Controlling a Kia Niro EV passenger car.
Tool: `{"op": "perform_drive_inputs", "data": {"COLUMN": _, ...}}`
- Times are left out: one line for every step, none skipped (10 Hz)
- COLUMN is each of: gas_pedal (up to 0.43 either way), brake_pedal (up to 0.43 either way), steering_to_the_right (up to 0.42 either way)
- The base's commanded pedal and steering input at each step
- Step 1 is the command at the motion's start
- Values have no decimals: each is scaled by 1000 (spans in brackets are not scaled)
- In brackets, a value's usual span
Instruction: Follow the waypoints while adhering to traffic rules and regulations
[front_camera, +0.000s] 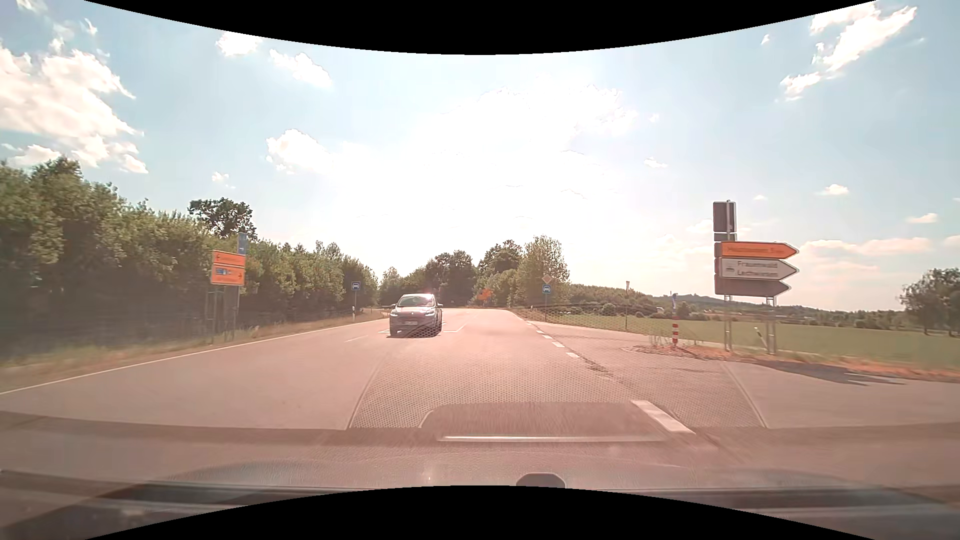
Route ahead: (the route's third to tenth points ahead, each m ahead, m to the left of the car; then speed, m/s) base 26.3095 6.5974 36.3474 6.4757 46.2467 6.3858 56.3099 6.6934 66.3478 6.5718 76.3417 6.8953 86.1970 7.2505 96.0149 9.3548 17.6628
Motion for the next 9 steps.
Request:
{"op": "perform_drive_inputs", "data": {"gas_pedal": 110, "brake_pedal": 0, "steering_to_the_right": 0}}
{"op": "perform_drive_inputs", "data": {"gas_pedal": 98, "brake_pedal": 0, "steering_to_the_right": -1}}
{"op": "perform_drive_inputs", "data": {"gas_pedal": 87, "brake_pedal": 0, "steering_to_the_right": -1}}
{"op": "perform_drive_inputs", "data": {"gas_pedal": 87, "brake_pedal": 0, "steering_to_the_right": -1}}
{"op": "perform_drive_inputs", "data": {"gas_pedal": 87, "brake_pedal": 0, "steering_to_the_right": -1}}
{"op": "perform_drive_inputs", "data": {"gas_pedal": 67, "brake_pedal": 0, "steering_to_the_right": -2}}
{"op": "perform_drive_inputs", "data": {"gas_pedal": 67, "brake_pedal": 0, "steering_to_the_right": -2}}
{"op": "perform_drive_inputs", "data": {"gas_pedal": 67, "brake_pedal": 0, "steering_to_the_right": -2}}
{"op": "perform_drive_inputs", "data": {"gas_pedal": 67, "brake_pedal": 0, "steering_to_the_right": -2}}
